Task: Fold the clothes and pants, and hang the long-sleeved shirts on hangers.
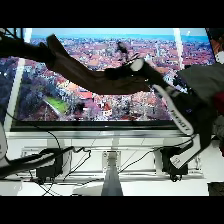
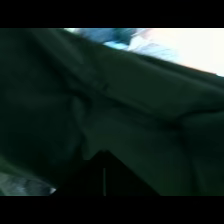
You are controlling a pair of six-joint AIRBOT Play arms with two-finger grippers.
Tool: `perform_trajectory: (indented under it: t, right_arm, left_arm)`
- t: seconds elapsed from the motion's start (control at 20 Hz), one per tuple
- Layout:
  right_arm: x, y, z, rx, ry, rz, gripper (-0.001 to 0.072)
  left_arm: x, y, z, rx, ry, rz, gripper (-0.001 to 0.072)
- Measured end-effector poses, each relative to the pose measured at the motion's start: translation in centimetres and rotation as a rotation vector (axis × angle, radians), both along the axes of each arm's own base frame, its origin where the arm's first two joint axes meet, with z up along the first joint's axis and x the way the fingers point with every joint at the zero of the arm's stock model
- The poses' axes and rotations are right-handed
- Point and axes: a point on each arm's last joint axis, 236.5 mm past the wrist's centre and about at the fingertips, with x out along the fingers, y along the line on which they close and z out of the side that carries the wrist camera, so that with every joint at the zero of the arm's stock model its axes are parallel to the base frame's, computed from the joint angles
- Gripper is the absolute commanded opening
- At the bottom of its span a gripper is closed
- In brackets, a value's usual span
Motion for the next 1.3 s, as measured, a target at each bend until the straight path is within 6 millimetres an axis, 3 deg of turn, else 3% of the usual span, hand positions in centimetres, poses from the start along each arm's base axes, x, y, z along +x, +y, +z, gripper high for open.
perform_trajectory:
  t: [0.1, 0.25, 0.4, 0.5, 0.6, 0.7, 0.85, 0.9, 0.95, 1.0, 1.05, 1.1, 1.2, 1.3]
  right_arm:
    - [-1.7, 4.9, 0.1, 0.027, 0.0, 0.055, 0.0015]
    - [-4.6, 10.5, 1.2, 0.066, -0.015, 0.131, 0.0015]
    - [-6.0, 12.2, 1.7, 0.074, -0.007, 0.171, 0.0015]
    - [-5.5, 10.9, 1.3, 0.035, 0.006, 0.186, 0.0014]
    - [-3.3, 7.0, 0.6, -0.042, 0.012, 0.174, 0.0014]
    - [-0.5, 0.9, -0.2, -0.15, 0.029, 0.14, 0.0014]
    - [4.4, -12.3, -0.8, -0.327, 0.067, 0.012, 0.0014]
    - [5.3, -16.7, -0.8, -0.367, 0.095, -0.04, 0.0014]
    - [5.8, -21.0, -0.8, -0.393, 0.133, -0.093, 0.0036]
    - [5.9, -24.8, -0.9, -0.41, 0.174, -0.136, 0.02]
    - [5.6, -28.2, -0.9, -0.416, 0.216, -0.173, 0.046]
    - [5.3, -30.6, -0.9, -0.407, 0.251, -0.204, 0.0526]
    - [4.5, -33.8, -0.7, -0.353, 0.318, -0.249, 0.0529]
    - [4.1, -34.5, -0.8, -0.281, 0.351, -0.26, 0.0536]
  left_arm:
    - [-1.0, -1.0, 2.5, -0.035, -0.038, -0.009, 0.0017]
    - [-1.6, -2.0, 3.7, -0.065, -0.055, -0.024, 0.0017]
    - [-1.5, -3.3, 3.0, -0.085, -0.03, -0.049, 0.0016]
    - [-1.2, -5.2, 1.8, -0.121, 0.007, -0.086, 0.0017]
    - [-1.0, -8.2, 0.1, -0.17, 0.061, -0.14, 0.0017]
    - [-0.7, -12.2, -1.5, -0.235, 0.104, -0.197, 0.0016]
    - [-0.1, -19.8, -4.5, -0.321, 0.139, -0.256, 0.002]
    - [0.1, -22.7, -5.6, -0.348, 0.139, -0.265, 0.0109]
    - [0.2, -25.3, -6.6, -0.368, 0.132, -0.267, 0.0484]
    - [0.3, -27.8, -7.5, -0.387, 0.12, -0.263, 0.0689]
    - [0.2, -29.8, -8.4, -0.397, 0.112, -0.26, 0.0706]
    - [0.0, -31.5, -9.2, -0.4, 0.105, -0.26, 0.0705]
    - [-0.2, -33.4, -10.4, -0.387, 0.078, -0.267, 0.0704]
    - [-0.3, -33.4, -11.5, -0.334, 0.06, -0.291, 0.0702]
